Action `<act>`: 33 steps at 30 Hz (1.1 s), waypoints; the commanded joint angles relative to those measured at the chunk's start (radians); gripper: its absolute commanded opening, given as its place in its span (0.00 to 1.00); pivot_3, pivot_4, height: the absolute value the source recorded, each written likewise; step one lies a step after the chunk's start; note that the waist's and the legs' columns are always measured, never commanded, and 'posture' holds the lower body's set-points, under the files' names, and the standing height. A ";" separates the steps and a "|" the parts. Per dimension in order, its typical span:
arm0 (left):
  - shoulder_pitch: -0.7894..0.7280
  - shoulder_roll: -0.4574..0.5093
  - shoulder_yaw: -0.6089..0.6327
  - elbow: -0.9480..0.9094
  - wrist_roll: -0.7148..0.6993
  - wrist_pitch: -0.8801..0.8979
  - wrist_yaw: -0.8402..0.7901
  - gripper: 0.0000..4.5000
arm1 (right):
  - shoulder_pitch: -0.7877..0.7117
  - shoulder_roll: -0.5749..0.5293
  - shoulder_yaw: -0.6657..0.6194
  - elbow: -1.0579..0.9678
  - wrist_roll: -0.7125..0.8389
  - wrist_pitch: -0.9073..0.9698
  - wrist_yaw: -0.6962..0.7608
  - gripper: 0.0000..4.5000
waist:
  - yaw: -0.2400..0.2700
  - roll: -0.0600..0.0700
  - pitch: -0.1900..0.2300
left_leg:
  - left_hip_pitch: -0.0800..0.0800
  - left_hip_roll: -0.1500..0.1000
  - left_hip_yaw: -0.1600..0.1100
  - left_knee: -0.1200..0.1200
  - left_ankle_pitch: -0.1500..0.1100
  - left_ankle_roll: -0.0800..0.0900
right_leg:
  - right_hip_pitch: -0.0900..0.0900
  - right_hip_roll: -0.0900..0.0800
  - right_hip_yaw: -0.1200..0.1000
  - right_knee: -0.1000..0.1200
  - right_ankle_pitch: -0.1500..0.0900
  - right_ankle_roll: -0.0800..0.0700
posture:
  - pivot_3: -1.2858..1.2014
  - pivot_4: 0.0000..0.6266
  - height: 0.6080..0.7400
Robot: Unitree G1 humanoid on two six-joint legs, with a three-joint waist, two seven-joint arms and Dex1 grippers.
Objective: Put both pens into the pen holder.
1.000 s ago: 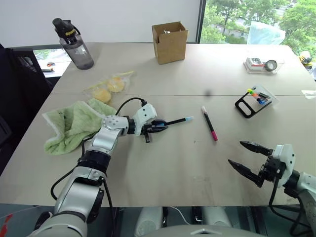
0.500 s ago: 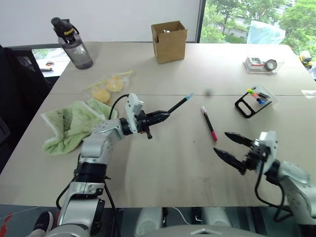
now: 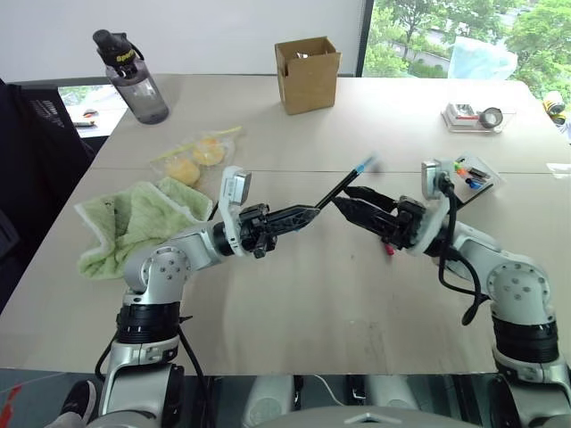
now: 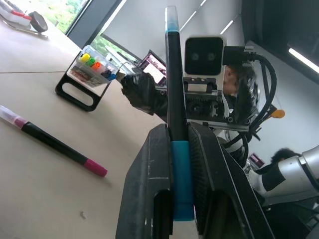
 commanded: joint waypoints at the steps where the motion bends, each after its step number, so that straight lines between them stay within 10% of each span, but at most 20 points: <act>1: -0.003 0.012 0.006 -0.043 -0.030 0.016 0.006 0.00 | -0.027 0.017 -0.006 -0.011 -0.008 -0.025 -0.010 0.88 | 0.001 0.000 0.000 | 0.000 0.000 0.000 0.000 0.000 0.000 | 0.000 0.000 0.000 0.000 0.000 0.000 | 0.52 0.24 0.97; 10: -0.010 -0.009 0.011 -0.025 0.007 -0.063 -0.010 0.11 | -0.008 0.025 -0.013 -0.039 -0.041 -0.044 -0.011 0.04 | 0.000 0.000 0.000 | 0.000 0.000 0.000 0.000 0.000 0.000 | 0.000 0.000 0.000 0.000 0.000 0.000 | 0.52 0.24 0.97; 17: -0.032 0.018 -0.015 0.002 0.094 -0.131 -0.004 0.75 | -0.038 0.021 -0.007 -0.085 -0.123 -0.086 -0.063 0.03 | 0.000 0.000 0.000 | 0.000 0.000 0.000 0.000 0.000 0.000 | -0.001 0.000 0.001 0.000 0.000 0.000 | 0.52 0.24 0.97; 33: -0.207 0.211 -0.232 -0.120 0.495 -0.408 -0.040 0.75 | -0.157 -0.695 -0.007 -0.033 -0.738 -0.333 0.232 0.03 | -0.001 0.001 0.005 | -0.004 -0.001 0.001 -0.003 0.000 0.000 | -0.003 0.000 0.002 -0.005 0.000 0.000 | 0.52 0.24 0.97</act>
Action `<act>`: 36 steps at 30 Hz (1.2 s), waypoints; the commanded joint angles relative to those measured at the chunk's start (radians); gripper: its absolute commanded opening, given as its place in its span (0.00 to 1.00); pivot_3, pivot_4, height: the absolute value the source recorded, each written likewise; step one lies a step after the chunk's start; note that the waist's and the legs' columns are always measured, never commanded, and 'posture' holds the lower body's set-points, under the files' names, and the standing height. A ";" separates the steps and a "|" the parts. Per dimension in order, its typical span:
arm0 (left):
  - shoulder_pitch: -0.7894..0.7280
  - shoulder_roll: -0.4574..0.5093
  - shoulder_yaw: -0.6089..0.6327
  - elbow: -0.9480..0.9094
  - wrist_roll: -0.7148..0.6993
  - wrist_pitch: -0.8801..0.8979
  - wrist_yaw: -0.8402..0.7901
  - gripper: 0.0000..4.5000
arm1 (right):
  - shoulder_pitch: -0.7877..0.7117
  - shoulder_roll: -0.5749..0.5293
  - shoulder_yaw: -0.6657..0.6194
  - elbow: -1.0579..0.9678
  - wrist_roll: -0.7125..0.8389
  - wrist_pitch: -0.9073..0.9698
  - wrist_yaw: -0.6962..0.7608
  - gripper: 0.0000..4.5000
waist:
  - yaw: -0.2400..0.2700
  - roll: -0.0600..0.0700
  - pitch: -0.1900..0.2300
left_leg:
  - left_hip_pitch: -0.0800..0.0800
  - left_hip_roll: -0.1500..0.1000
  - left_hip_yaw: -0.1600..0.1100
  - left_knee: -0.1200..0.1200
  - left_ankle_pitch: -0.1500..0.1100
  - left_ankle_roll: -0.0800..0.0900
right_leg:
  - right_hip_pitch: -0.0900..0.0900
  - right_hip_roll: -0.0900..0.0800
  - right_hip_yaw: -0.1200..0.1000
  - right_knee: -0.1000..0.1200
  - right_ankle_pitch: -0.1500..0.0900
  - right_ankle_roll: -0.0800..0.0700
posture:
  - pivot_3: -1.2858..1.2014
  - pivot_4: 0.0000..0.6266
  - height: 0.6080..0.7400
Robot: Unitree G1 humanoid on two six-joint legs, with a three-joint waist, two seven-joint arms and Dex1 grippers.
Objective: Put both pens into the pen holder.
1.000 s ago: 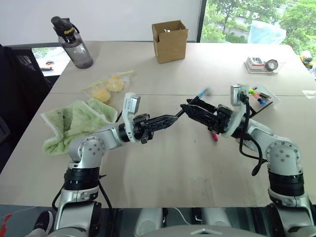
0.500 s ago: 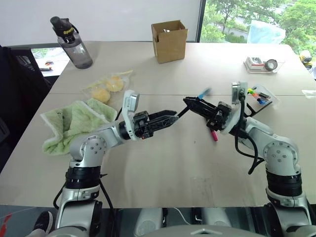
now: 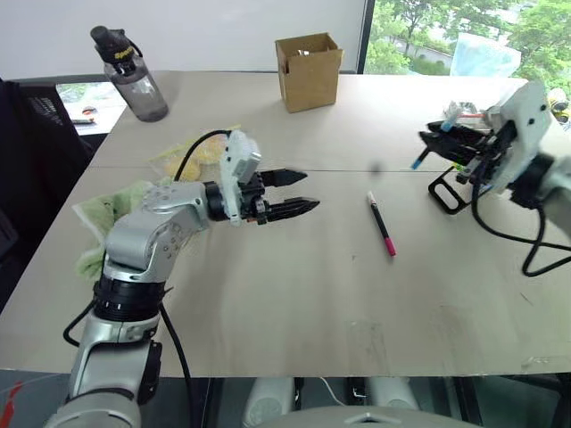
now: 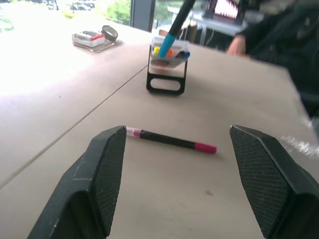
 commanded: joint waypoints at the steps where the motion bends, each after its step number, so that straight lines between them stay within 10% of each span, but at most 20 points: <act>1: -0.041 0.021 -0.057 -0.045 0.069 -0.059 -0.031 0.75 | -0.031 -0.099 0.028 0.012 -0.134 -0.085 0.087 0.03 | -0.002 0.000 0.000 | -0.001 0.000 0.000 0.000 0.000 0.000 | -0.001 0.000 0.002 0.000 0.000 0.000 | 0.52 0.24 0.97; 36: -0.027 -0.077 -0.040 -0.066 0.059 -0.097 -0.008 0.75 | -0.063 -0.148 0.097 0.211 -0.458 -0.274 0.314 0.03 | 0.001 0.000 0.000 | -0.011 0.000 0.001 0.005 0.003 -0.004 | -0.013 0.001 0.003 0.006 0.000 0.000 | 0.52 0.24 0.97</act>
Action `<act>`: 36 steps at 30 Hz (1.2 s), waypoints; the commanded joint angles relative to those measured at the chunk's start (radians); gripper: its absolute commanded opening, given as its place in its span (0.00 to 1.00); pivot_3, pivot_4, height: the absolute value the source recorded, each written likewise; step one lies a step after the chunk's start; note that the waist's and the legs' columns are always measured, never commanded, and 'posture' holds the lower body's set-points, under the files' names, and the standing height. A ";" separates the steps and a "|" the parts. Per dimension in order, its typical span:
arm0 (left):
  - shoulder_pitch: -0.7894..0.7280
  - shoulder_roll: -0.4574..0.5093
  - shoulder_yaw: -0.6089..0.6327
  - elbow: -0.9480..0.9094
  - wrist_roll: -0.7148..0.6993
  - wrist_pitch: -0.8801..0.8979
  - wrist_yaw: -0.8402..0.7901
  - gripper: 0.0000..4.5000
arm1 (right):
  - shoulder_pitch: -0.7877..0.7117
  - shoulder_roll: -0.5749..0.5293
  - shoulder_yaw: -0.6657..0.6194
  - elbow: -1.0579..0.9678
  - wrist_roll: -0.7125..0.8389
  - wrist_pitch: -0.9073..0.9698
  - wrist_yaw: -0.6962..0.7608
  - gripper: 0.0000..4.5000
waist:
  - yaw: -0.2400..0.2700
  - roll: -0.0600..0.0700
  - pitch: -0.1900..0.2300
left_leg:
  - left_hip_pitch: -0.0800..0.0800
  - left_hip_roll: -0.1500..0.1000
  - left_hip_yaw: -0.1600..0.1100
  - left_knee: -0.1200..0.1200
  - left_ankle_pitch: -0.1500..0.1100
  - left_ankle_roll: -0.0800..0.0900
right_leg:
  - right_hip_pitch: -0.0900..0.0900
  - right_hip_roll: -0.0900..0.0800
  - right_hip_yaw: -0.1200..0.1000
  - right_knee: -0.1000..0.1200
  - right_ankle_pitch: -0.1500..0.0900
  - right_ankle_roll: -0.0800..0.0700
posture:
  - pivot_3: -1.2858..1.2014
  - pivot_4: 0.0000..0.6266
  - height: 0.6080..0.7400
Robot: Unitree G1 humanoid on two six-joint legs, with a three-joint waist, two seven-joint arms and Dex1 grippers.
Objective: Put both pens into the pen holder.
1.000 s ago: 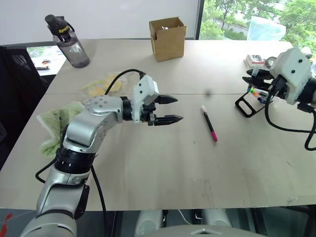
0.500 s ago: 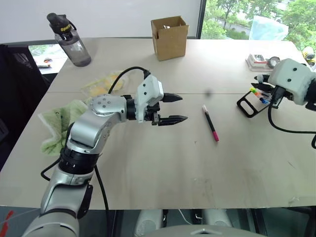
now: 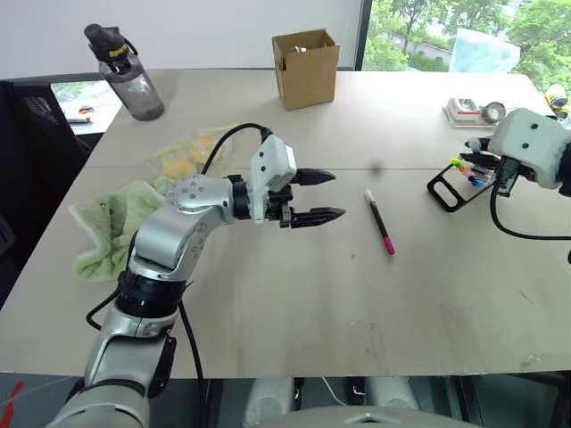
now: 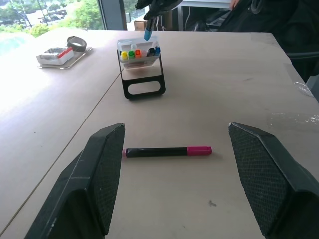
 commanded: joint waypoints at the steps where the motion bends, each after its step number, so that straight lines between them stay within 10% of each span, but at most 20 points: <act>1: -0.007 -0.002 0.024 -0.018 -0.015 -0.009 0.001 0.75 | -0.030 0.027 0.007 0.013 -0.022 -0.031 -0.002 0.03 | 0.000 0.000 0.000 | 0.000 0.000 0.000 0.000 0.000 0.000 | 0.000 0.000 0.000 0.000 0.000 0.000 | 0.52 0.24 0.97; 10: 0.002 0.003 0.028 -0.026 -0.015 -0.004 0.010 0.75 | -0.051 0.068 0.071 0.125 -0.119 -0.132 -0.006 0.03 | -0.001 0.000 0.000 | 0.000 0.000 0.001 0.001 0.000 0.000 | 0.000 0.000 0.000 0.001 0.000 0.000 | 0.52 0.24 0.97; 18: 0.020 0.010 0.033 -0.049 -0.019 0.008 0.024 0.77 | -0.056 0.072 0.054 0.166 -0.154 -0.186 0.000 0.99 | -0.001 0.000 0.000 | 0.000 0.000 0.000 0.002 0.000 0.000 | 0.000 0.000 0.000 0.001 0.000 0.000 | 0.52 0.24 0.97; 30: 0.117 0.029 0.017 -0.029 0.001 0.014 0.033 0.77 | 0.046 0.209 -0.014 -0.121 0.118 0.100 0.023 0.99 | 0.000 0.000 -0.001 | 0.000 0.000 -0.001 0.003 0.000 0.000 | 0.000 0.000 0.000 0.002 0.000 0.000 | 0.52 0.24 0.97; 36: 0.281 0.047 0.039 -0.028 0.024 -0.013 0.060 0.77 | 0.239 0.449 -0.006 -0.246 0.192 0.267 -0.197 0.99 | 0.000 -0.001 -0.001 | 0.000 0.001 -0.002 0.003 0.000 0.000 | 0.001 -0.004 0.000 0.003 0.000 0.000 | 0.52 0.24 0.97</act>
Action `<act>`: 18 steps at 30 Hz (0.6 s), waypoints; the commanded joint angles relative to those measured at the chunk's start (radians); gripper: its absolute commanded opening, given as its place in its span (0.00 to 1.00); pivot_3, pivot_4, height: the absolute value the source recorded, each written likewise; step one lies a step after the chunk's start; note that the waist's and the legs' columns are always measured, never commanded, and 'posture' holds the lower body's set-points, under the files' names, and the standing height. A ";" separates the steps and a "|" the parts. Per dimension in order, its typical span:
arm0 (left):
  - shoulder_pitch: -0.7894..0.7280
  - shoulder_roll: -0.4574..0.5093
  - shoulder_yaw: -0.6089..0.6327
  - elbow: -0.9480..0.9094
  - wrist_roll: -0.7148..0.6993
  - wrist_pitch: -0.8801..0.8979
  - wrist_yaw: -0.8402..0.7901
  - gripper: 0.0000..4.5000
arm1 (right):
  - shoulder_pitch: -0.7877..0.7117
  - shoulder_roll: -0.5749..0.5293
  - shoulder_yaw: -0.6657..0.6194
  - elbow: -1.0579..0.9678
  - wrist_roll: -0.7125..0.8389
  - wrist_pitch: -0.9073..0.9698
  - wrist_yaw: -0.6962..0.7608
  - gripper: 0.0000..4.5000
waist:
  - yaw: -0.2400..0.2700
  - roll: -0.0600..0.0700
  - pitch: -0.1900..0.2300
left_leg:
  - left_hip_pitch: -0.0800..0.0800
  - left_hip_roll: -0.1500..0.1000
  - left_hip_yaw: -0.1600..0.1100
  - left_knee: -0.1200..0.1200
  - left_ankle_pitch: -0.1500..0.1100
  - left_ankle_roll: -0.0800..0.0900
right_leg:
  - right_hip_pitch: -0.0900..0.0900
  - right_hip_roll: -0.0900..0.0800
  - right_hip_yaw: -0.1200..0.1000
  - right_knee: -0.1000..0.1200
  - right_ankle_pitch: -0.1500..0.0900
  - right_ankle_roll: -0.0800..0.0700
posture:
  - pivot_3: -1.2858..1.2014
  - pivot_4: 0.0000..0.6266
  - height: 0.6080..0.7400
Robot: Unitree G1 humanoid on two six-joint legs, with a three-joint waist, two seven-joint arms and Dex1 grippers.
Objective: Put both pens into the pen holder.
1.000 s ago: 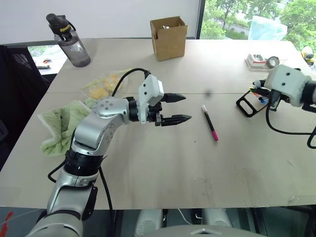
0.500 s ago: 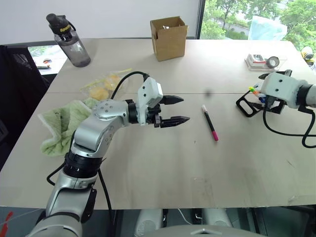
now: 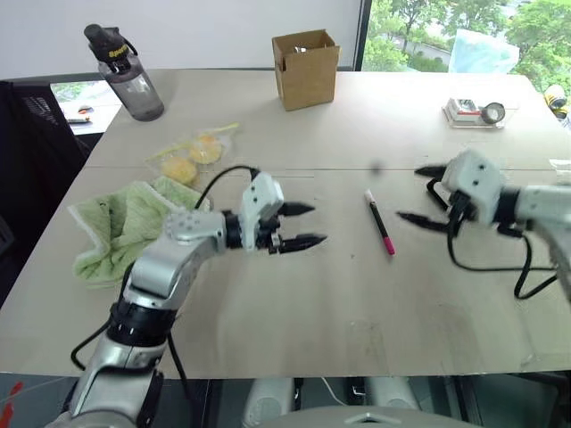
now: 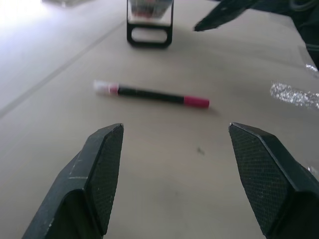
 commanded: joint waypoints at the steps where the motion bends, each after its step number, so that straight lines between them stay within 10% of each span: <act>1: 0.043 0.015 0.036 -0.030 0.008 -0.032 0.012 0.77 | 0.050 0.112 -0.010 -0.072 0.010 0.066 -0.159 0.99 | 0.000 0.000 0.000 | 0.000 0.000 0.000 0.001 0.000 0.000 | 0.000 0.000 0.000 0.001 0.000 0.000 | 0.52 0.24 0.97; 14: 0.028 0.004 0.098 -0.047 -0.053 0.004 0.042 0.77 | 0.225 0.329 0.063 -0.072 -0.107 0.113 -0.448 0.99 | -0.007 0.000 0.000 | 0.002 -0.001 0.000 0.010 0.000 0.000 | 0.001 0.004 0.001 0.012 0.000 0.000 | 0.52 0.24 0.97; 18: 0.023 0.001 0.092 -0.045 -0.053 0.005 0.046 0.77 | 0.243 0.327 0.077 -0.080 -0.119 0.124 -0.461 0.70 | -0.008 0.000 0.000 | 0.003 -0.001 0.000 0.010 0.000 0.000 | 0.000 0.005 0.001 0.012 0.000 0.000 | 0.52 0.24 0.97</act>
